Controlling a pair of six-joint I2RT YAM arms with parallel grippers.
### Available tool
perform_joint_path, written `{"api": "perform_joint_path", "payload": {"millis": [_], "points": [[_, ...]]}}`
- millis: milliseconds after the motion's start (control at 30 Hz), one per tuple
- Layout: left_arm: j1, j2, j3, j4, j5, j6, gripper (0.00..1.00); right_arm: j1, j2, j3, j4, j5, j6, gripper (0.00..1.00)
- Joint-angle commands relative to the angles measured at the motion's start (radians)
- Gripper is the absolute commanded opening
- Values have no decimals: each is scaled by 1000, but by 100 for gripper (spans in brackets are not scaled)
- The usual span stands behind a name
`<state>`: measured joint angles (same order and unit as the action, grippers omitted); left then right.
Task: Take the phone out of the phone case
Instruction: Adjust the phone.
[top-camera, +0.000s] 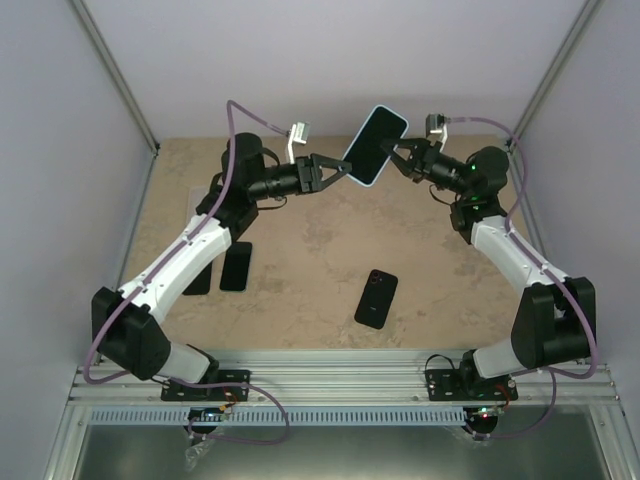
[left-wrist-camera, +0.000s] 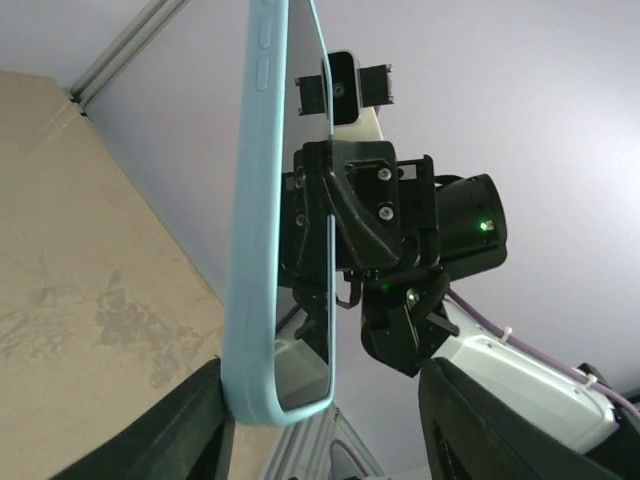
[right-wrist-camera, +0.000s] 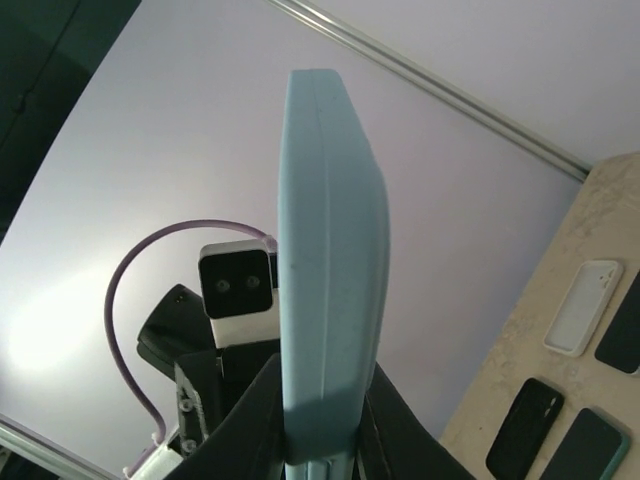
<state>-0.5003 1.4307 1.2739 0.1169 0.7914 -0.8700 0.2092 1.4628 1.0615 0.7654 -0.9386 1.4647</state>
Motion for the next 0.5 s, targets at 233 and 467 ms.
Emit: {"api": "perform_joint_path", "payload": {"millis": [233,467], "points": [[72,-83,-12,10,245,261,64,-44,-52,9,133,-125,-122,1],[72,-118,-57,-29,319,405,66,-42,-60,-2,231,-220,-127,1]]}}
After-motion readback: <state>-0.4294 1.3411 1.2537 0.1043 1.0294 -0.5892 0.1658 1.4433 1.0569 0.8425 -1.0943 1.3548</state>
